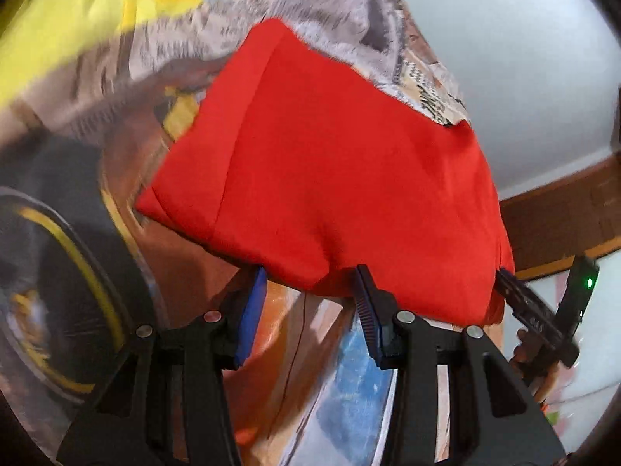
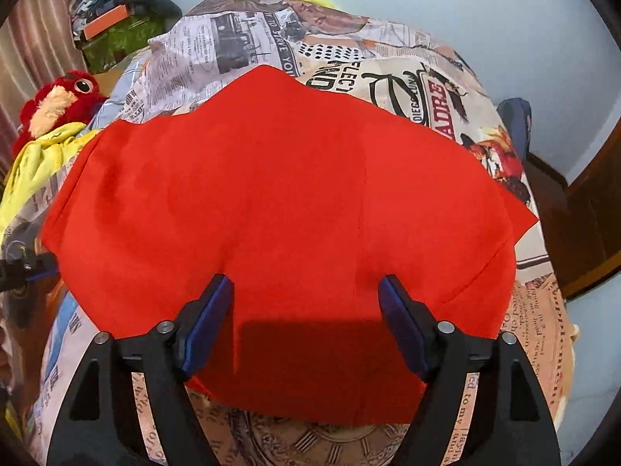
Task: Fold large clothes
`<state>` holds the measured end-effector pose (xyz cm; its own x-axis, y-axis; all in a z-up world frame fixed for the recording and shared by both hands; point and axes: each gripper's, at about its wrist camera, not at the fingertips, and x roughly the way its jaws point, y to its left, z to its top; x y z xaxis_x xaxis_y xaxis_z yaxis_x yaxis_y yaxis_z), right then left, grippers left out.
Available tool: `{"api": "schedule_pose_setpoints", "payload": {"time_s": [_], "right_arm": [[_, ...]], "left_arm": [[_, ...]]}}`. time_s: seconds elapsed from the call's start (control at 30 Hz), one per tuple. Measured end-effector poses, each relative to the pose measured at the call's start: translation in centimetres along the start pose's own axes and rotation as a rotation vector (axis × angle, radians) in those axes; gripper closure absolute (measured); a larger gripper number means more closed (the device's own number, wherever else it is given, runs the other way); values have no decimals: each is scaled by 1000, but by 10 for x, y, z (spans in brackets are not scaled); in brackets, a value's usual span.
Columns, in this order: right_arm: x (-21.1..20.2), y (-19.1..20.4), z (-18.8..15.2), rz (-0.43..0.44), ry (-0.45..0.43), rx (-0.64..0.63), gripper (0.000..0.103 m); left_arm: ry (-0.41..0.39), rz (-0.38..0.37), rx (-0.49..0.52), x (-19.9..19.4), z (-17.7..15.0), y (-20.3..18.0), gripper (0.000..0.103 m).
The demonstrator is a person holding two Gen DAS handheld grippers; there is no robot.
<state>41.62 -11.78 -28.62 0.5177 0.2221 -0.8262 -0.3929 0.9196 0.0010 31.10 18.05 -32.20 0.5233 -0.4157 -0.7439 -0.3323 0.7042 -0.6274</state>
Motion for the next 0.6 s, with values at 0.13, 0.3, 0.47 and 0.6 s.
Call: {"api": "schedule_pose_setpoints", "payload": {"time_s": [0.13,0.3,0.47,0.6], "right_arm": [[4,-8,-3,46,9,71,21],[6,-13,-6,75,8,116,19],[6,-9,-3,63,19,100,19],[6,-11,-2,65,29,111,19]], "left_arm": [[-30,-54,-61,13,7,5,59],[-51,-145,-177,30,28,16,59],[-82,-171,-247,48,47,17,62],[-113,-160,-277,57,61,14,67]]}}
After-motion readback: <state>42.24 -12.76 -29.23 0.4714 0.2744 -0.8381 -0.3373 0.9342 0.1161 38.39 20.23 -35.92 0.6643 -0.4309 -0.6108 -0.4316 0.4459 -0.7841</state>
